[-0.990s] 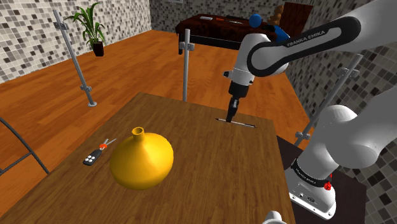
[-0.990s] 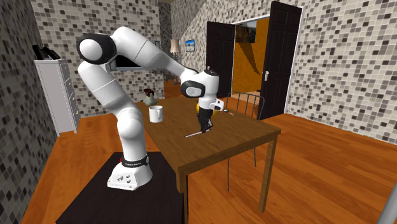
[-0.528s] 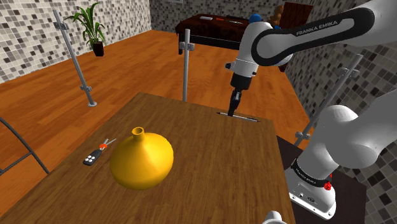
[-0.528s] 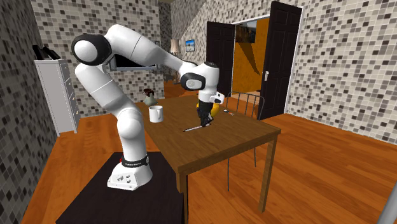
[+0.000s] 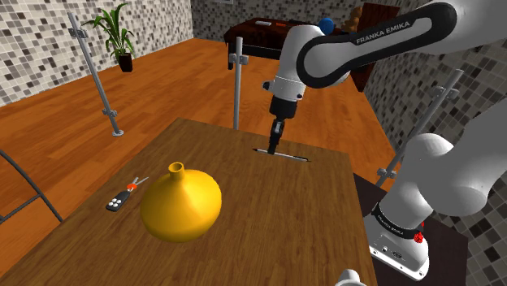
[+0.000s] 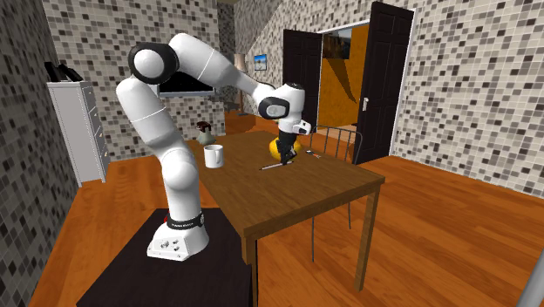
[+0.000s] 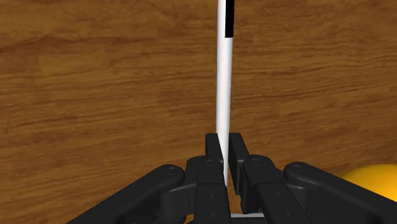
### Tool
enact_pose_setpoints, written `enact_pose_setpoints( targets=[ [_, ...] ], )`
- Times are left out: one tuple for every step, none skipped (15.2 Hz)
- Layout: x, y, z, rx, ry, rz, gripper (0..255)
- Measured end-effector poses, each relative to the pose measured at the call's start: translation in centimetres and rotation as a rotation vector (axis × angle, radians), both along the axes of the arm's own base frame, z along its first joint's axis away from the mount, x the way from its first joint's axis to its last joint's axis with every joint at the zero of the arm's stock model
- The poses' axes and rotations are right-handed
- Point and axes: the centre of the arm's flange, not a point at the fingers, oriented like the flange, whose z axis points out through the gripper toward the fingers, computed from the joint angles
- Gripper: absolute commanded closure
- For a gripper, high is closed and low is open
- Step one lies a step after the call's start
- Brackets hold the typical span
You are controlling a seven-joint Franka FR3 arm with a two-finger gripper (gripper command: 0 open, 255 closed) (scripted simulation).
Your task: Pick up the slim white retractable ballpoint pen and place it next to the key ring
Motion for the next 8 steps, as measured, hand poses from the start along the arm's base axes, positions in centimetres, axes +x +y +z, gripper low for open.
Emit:
enact_pose_setpoints(
  targets=[
    [0.6,1.2,0.1,0.000,0.000,0.000,255],
    [0.9,2.4,0.1,0.000,0.000,0.000,255],
    [1.0,3.5,0.0,0.000,0.000,0.000,255],
    [1.5,4.6,0.0,0.000,0.000,0.000,255],
    [2.1,6.0,0.3,0.000,0.000,0.000,255],
    [2.4,7.3,0.0,0.000,0.000,0.000,255],
    [2.8,8.6,0.1,0.000,0.000,0.000,255],
    [3.2,9.9,0.2,0.000,0.000,0.000,255]
  ],
)
